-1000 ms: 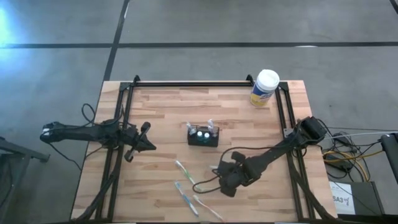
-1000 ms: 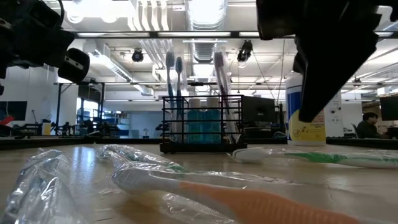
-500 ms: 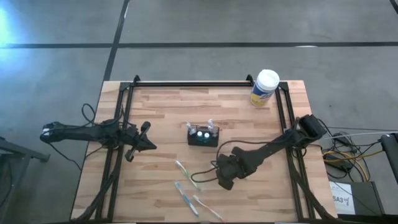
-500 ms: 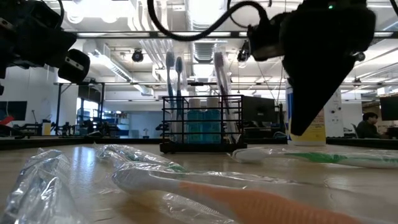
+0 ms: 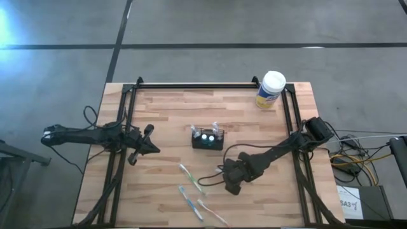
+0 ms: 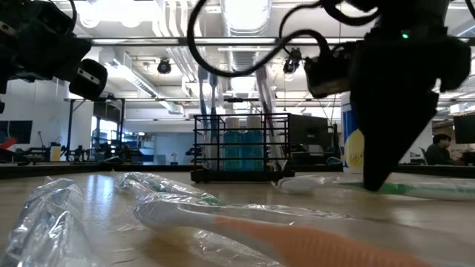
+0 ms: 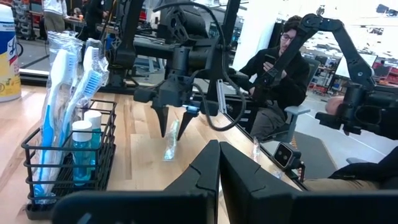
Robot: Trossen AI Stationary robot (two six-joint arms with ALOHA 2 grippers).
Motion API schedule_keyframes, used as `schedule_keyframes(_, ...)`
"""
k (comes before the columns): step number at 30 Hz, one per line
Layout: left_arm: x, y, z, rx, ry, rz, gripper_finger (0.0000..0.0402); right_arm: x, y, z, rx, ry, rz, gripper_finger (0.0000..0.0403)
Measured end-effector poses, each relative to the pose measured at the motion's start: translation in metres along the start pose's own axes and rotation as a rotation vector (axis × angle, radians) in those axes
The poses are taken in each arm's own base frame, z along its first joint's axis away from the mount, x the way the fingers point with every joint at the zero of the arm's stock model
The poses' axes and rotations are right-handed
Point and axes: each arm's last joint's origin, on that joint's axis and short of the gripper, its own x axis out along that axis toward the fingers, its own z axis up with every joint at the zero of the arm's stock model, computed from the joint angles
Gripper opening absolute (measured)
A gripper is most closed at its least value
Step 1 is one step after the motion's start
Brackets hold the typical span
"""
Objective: Pick & Place toothbrushing station
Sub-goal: Put the right green toothbrush into the black mesh organizer
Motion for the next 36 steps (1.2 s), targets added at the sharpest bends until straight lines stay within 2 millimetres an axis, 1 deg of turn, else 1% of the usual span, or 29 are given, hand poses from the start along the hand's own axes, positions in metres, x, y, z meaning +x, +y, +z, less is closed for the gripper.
schedule_keyframes(6, 0.000, 0.000, 0.000, 0.001, -0.001, -0.002, 0.0012, 0.003, -0.003, -0.001, 0.012, -0.008, -0.011, 0.0162)
schedule_keyframes(9, 0.000, 0.000, 0.000, 0.005, -0.003, -0.002, 0.0012, 0.006, -0.005, -0.003, 0.023, -0.016, -0.009, 0.0148)
schedule_keyframes(12, 0.000, 0.000, 0.000, 0.009, -0.004, -0.002, 0.0012, 0.005, -0.004, -0.002, 0.047, -0.015, -0.012, 0.0114)
schedule_keyframes(16, 0.000, 0.000, 0.000, 0.008, -0.004, -0.002, 0.0014, 0.000, 0.002, 0.004, 0.052, -0.037, 0.023, 0.0034)
schedule_keyframes(17, 0.000, 0.000, 0.000, 0.008, -0.004, -0.002, 0.0014, -0.001, 0.003, 0.005, 0.046, -0.041, 0.025, 0.0024)
schedule_keyframes(20, 0.000, 0.000, 0.000, 0.007, -0.003, -0.002, 0.0014, -0.008, 0.009, 0.010, 0.052, -0.075, 0.030, 0.0023)
schedule_keyframes(25, 0.000, 0.000, 0.000, 0.007, -0.002, -0.002, 0.0014, -0.033, 0.026, 0.027, -0.020, -0.229, 0.043, 0.0022)
schedule_keyframes(29, 0.000, 0.000, 0.000, 0.006, -0.002, -0.002, 0.0014, -0.070, 0.041, 0.039, -0.060, -0.442, 0.027, 0.0021)
schedule_keyframes(32, 0.000, 0.000, 0.000, 0.005, 0.001, -0.001, 0.0014, -0.099, 0.044, 0.045, -0.085, -0.597, -0.023, 0.0021)
schedule_keyframes(36, 0.000, 0.000, 0.000, 0.004, 0.002, -0.001, 0.0014, -0.129, 0.043, 0.042, -0.101, -0.846, -0.172, 0.0020)
